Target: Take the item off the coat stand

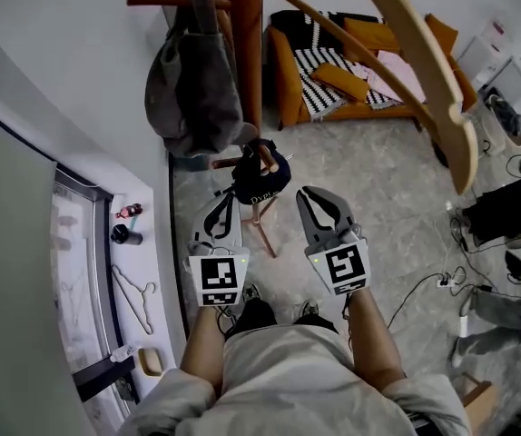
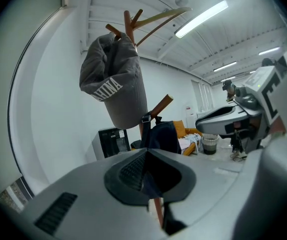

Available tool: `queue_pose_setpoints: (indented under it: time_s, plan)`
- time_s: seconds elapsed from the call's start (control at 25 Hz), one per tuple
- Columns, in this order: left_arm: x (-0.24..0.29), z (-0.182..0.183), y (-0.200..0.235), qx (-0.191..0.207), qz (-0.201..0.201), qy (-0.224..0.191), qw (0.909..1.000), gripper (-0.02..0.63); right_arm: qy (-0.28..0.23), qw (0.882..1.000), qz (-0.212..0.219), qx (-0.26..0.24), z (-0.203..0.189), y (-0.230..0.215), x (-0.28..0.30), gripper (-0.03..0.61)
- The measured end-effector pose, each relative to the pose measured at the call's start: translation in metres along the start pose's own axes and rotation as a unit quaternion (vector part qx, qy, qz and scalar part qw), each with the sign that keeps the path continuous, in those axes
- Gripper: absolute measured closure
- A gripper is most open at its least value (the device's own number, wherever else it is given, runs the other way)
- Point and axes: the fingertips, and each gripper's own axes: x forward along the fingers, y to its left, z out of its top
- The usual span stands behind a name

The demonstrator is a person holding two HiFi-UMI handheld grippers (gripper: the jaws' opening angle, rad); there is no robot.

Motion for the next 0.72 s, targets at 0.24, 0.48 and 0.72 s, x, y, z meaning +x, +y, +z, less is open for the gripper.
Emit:
queue_pose_setpoints:
  time_s: [0.24,0.48,0.72]
  plan:
    - [0.011,-0.014,-0.007,-0.003,-0.017,0.017,0.9997,0.593,0.026,0.999,0.018,0.003,-0.014,0.0,0.018,0.495]
    - [0.027,-0.024,-0.011,0.003,-0.032,0.038,0.9988,0.462,0.042,0.999,0.021,0.003,-0.023,-0.005,0.036,0.483]
    - [0.043,-0.026,-0.008,0.014,-0.041,0.042,0.9981,0.443,0.065,0.997,0.042,-0.011,-0.035,-0.004,0.057,0.442]
